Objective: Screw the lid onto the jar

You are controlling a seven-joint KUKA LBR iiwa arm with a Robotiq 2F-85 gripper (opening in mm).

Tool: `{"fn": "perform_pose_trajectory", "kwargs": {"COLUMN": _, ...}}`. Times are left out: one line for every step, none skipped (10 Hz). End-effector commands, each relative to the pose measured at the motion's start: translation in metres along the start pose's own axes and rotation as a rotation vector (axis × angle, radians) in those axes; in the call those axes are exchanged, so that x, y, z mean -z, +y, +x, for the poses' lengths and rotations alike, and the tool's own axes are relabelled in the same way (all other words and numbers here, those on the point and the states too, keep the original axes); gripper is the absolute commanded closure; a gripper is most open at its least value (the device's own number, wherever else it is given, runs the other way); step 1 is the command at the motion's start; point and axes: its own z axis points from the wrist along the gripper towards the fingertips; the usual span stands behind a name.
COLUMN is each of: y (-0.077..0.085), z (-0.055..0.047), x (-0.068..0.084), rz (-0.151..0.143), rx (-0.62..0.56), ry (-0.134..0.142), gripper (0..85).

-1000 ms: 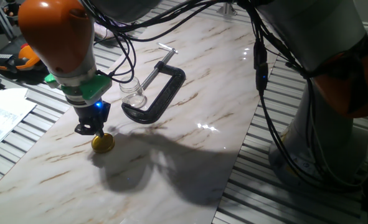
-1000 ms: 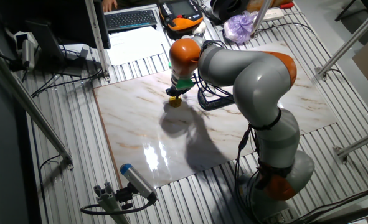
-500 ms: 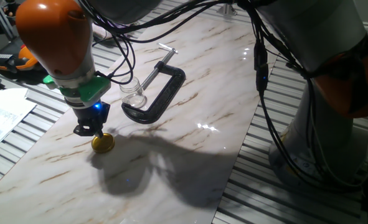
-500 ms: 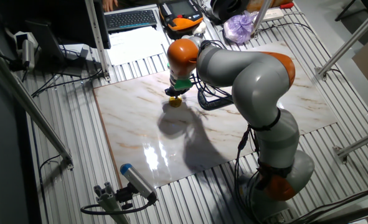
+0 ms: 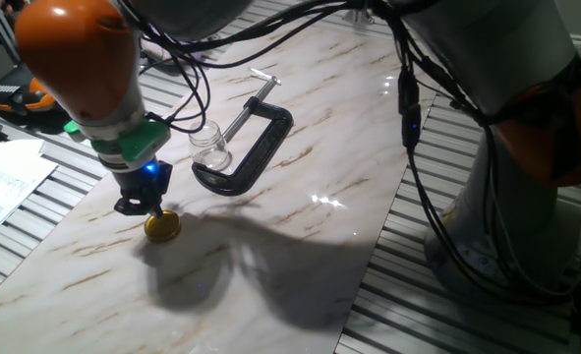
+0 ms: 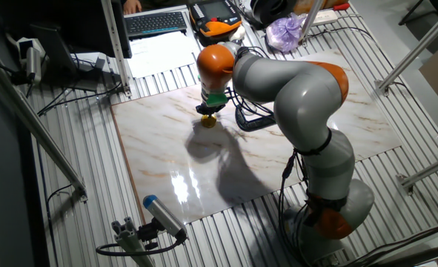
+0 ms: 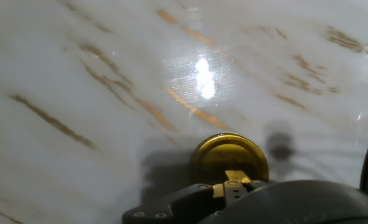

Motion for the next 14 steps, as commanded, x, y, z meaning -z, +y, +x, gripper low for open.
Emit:
{"fn": "perform_pose_trajectory", "kwargs": {"y": -0.0001, "z": -0.0001, "x": -0.0001, "rz": 0.002, "rx": 0.012, "ry": 0.014, "gripper": 85.0}}
{"fn": "perform_pose_trajectory", "kwargs": {"y": -0.0001, "z": -0.0001, "x": -0.0001, "rz": -0.004, "rx": 0.027, "ry": 0.018, "gripper": 85.0}}
{"fn": "perform_pose_trajectory", "kwargs": {"y": -0.0001, "z": -0.0001, "x": -0.0001, "rz": -0.012, "rx": 0.042, "ry": -0.006, "gripper": 85.0}}
{"fn": "perform_pose_trajectory", "kwargs": {"y": -0.0001, "z": -0.0001, "x": -0.0001, "rz": -0.031, "rx": 0.06, "ry": -0.029, "gripper": 85.0}}
{"fn": "perform_pose_trajectory", "kwargs": {"y": -0.0001, "z": -0.0001, "x": -0.0001, "rz": -0.046, "rx": 0.071, "ry": -0.056, "gripper": 85.0}}
{"fn": "perform_pose_trajectory", "kwargs": {"y": -0.0001, "z": -0.0001, "x": -0.0001, "rz": -0.04, "rx": 0.074, "ry": -0.061, "gripper": 85.0}}
{"fn": "perform_pose_trajectory", "kwargs": {"y": -0.0001, "z": -0.0001, "x": -0.0001, "rz": -0.038, "rx": 0.071, "ry": -0.058, "gripper": 85.0}}
{"fn": "perform_pose_trajectory", "kwargs": {"y": -0.0001, "z": -0.0001, "x": -0.0001, "rz": -0.033, "rx": 0.066, "ry": -0.047, "gripper": 85.0}}
{"fn": "perform_pose_trajectory", "kwargs": {"y": -0.0001, "z": -0.0001, "x": -0.0001, "rz": -0.025, "rx": 0.069, "ry": -0.03, "gripper": 85.0}}
{"fn": "perform_pose_trajectory", "kwargs": {"y": -0.0001, "z": -0.0001, "x": -0.0001, "rz": -0.022, "rx": 0.068, "ry": -0.018, "gripper": 85.0}}
{"fn": "perform_pose_trajectory", "kwargs": {"y": -0.0001, "z": -0.0001, "x": -0.0001, "rz": -0.022, "rx": 0.065, "ry": -0.024, "gripper": 85.0}}
{"fn": "perform_pose_trajectory", "kwargs": {"y": -0.0001, "z": -0.0001, "x": -0.0001, "rz": -0.023, "rx": 0.065, "ry": -0.027, "gripper": 85.0}}
{"fn": "perform_pose_trajectory", "kwargs": {"y": -0.0001, "z": -0.0001, "x": -0.0001, "rz": -0.024, "rx": 0.068, "ry": -0.03, "gripper": 85.0}}
{"fn": "perform_pose_trajectory", "kwargs": {"y": -0.0001, "z": -0.0001, "x": -0.0001, "rz": -0.022, "rx": 0.072, "ry": -0.032, "gripper": 85.0}}
